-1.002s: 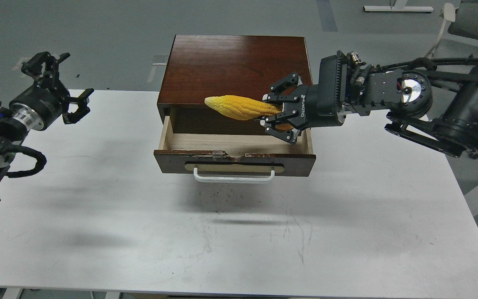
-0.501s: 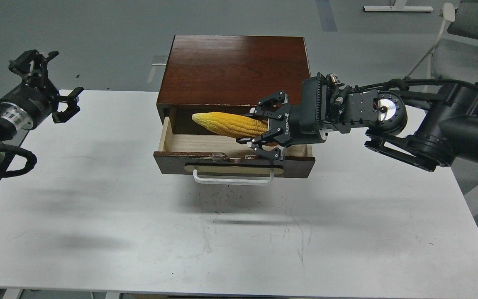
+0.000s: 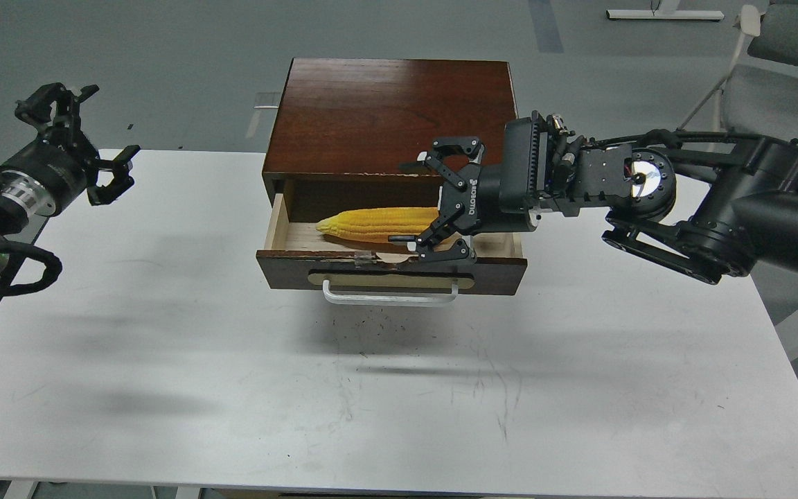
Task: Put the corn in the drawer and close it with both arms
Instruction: 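Lower the corn into the open drawer, release, and withdraw the right gripper, then bring the left gripper down toward the front of the drawer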
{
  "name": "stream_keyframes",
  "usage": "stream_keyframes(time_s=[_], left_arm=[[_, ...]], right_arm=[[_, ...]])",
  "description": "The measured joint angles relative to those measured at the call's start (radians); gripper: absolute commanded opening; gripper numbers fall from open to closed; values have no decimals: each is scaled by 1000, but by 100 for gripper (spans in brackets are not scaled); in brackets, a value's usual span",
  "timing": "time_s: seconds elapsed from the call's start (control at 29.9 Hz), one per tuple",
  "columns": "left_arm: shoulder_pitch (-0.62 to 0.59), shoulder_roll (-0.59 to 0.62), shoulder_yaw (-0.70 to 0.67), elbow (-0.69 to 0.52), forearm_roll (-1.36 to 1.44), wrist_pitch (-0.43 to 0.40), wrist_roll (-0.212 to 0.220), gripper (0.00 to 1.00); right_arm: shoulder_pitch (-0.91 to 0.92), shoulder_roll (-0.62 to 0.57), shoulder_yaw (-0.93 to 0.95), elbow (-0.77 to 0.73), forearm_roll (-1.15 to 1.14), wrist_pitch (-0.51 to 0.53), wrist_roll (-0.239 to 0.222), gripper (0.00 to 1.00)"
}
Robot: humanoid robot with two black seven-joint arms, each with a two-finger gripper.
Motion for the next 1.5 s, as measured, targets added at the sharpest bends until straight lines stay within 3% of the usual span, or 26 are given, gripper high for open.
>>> stream_keyframes(time_s=[0.23, 0.37, 0.47, 0.67, 0.74, 0.87, 0.94, 1.1, 1.2, 1.27, 1.4, 1.5], left_arm=[[-1, 1, 0, 0, 0, 0, -1, 98], [-3, 0, 2, 0, 0, 0, -2, 98], [-10, -1, 8, 1, 7, 0, -3, 98], [-35, 19, 16, 2, 36, 0, -12, 98], [-42, 32, 16, 2, 81, 0, -37, 98], [-74, 56, 16, 1, 270, 0, -212, 98], [-86, 68, 17, 1, 356, 1, -268, 98], [-109, 86, 16, -6, 505, 64, -293, 98], [-122, 126, 16, -72, 558, 82, -294, 98], [-126, 189, 17, -211, 685, 132, -294, 98], [-120, 314, 19, -581, 1055, 506, -295, 96], [-95, 350, 34, -772, 1329, 820, -295, 68]], right_arm=[[46, 6, 123, 24, 276, 20, -1, 98], [127, -5, 150, 51, 669, 120, -7, 98], [182, -33, 166, 43, 984, 235, -59, 98], [193, -133, 216, -154, 1613, 539, -243, 97], [152, -149, 228, -250, 1817, 636, -288, 97], [10, -201, 278, -377, 2209, 788, -344, 97], [-57, -229, 308, -385, 2274, 805, -353, 97], [-242, -247, 414, -389, 2306, 799, -357, 98], [-311, -249, 440, -388, 2306, 779, -357, 99], [-341, -251, 445, -389, 2306, 774, -355, 99], [-373, -271, 446, -391, 2305, 771, -352, 99], [-390, -275, 445, -391, 2304, 771, -349, 99]])
